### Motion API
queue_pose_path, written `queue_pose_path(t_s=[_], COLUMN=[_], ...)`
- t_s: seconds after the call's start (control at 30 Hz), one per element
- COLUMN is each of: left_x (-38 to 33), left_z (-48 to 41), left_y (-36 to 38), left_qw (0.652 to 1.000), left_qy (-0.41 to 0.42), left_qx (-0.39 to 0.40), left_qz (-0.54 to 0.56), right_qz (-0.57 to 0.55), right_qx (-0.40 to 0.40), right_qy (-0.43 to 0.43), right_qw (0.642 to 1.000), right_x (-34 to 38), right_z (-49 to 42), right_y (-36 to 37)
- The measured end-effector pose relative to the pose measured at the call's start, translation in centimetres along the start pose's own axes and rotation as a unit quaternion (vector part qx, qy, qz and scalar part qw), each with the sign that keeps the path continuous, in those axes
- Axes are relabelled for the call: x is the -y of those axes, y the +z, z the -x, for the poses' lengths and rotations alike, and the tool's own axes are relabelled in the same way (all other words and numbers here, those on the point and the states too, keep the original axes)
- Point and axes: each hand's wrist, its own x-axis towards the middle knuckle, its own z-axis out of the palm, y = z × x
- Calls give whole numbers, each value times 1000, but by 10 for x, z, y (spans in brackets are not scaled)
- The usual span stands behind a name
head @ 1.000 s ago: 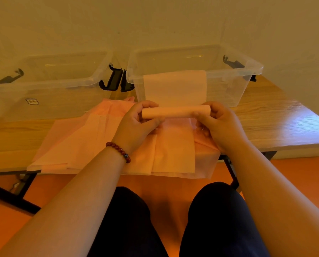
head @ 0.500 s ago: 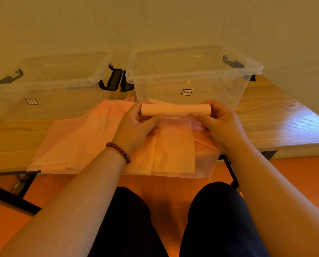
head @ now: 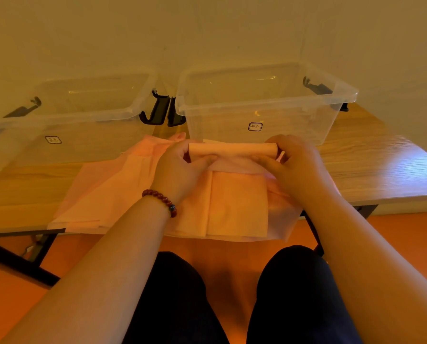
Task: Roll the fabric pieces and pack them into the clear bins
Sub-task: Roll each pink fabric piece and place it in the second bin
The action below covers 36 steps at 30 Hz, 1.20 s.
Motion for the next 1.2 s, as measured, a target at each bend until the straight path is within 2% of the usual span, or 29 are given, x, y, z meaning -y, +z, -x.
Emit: queue_pose_path(t_s=[0.17, 0.3, 0.47, 0.57, 0.63, 0.73, 0.87, 1.0, 1.1, 1.2], left_x=[-1, -5, -11, -18, -24, -30, -37, -40, -39, -38], left_z=[-3, -8, -15, -17, -17, -15, -14, -16, -17, -17], left_y=[-3, -5, -13, -17, -19, -22, -24, -26, -26, -25], left_qw=[1000, 999, 991, 990, 994, 999, 988, 980, 980, 973], left_qy=[-11, -5, 29, 36, 26, 14, 0, 12, 19, 6], left_qx=[15, 29, 27, 33, 39, 33, 15, 8, -5, 0], left_qz=[-1, -33, -130, -129, -94, 17, 153, 199, 200, 231], right_qz=[88, 1, -100, -142, -161, -186, -215, -266, -317, -323], right_qx=[24, 23, 0, -9, -14, -22, -43, -61, -29, -19], right_qy=[0, 39, 62, 80, 82, 81, 70, 60, 72, 77], right_qw=[996, 999, 993, 987, 983, 979, 973, 960, 945, 943], right_x=[2, 4, 7, 10, 13, 20, 30, 35, 33, 33], right_z=[-2, -4, -6, -10, -13, -16, -20, -26, -29, -30], right_y=[1, 0, -1, -5, -7, -11, -16, -20, -22, -21])
